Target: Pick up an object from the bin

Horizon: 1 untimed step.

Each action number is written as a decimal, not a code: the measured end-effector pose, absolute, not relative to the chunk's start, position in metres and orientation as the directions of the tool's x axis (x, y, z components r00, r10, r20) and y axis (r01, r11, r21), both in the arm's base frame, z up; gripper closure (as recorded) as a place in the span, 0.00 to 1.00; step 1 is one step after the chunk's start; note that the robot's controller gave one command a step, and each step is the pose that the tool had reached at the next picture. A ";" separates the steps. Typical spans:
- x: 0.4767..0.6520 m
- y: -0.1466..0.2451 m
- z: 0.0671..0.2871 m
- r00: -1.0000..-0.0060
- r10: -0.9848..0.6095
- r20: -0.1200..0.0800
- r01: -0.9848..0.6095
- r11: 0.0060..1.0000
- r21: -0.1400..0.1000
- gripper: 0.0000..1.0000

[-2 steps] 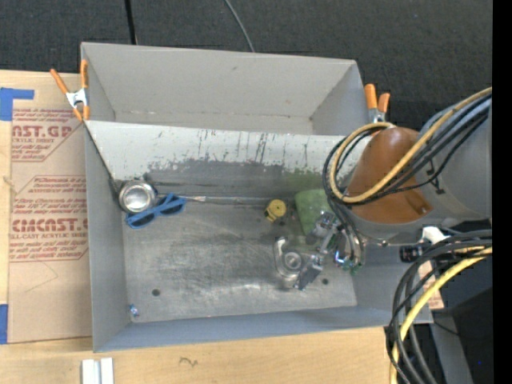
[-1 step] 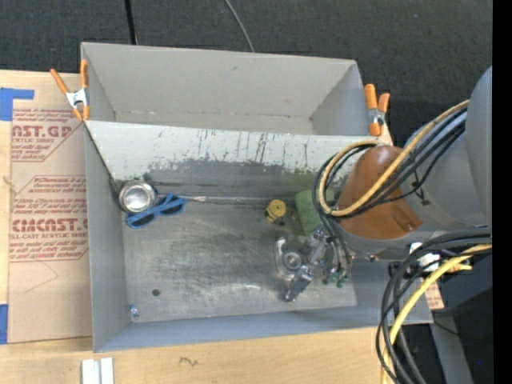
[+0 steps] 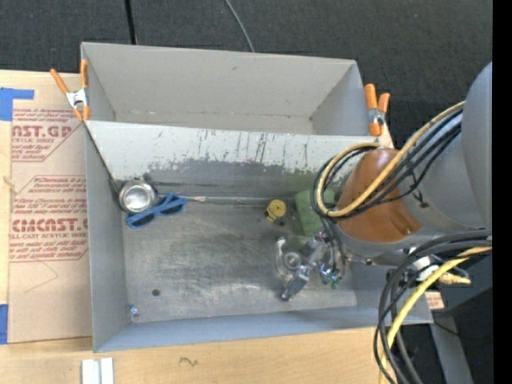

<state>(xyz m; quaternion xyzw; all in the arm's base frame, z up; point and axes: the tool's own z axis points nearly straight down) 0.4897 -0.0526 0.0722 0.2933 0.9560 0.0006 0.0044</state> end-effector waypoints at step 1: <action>0.487 -0.050 0.072 -0.829 0.559 0.007 0.559 0.829 0.000 1.00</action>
Offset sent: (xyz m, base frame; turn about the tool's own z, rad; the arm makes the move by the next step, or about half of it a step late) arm 0.0000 0.0000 0.0000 0.0000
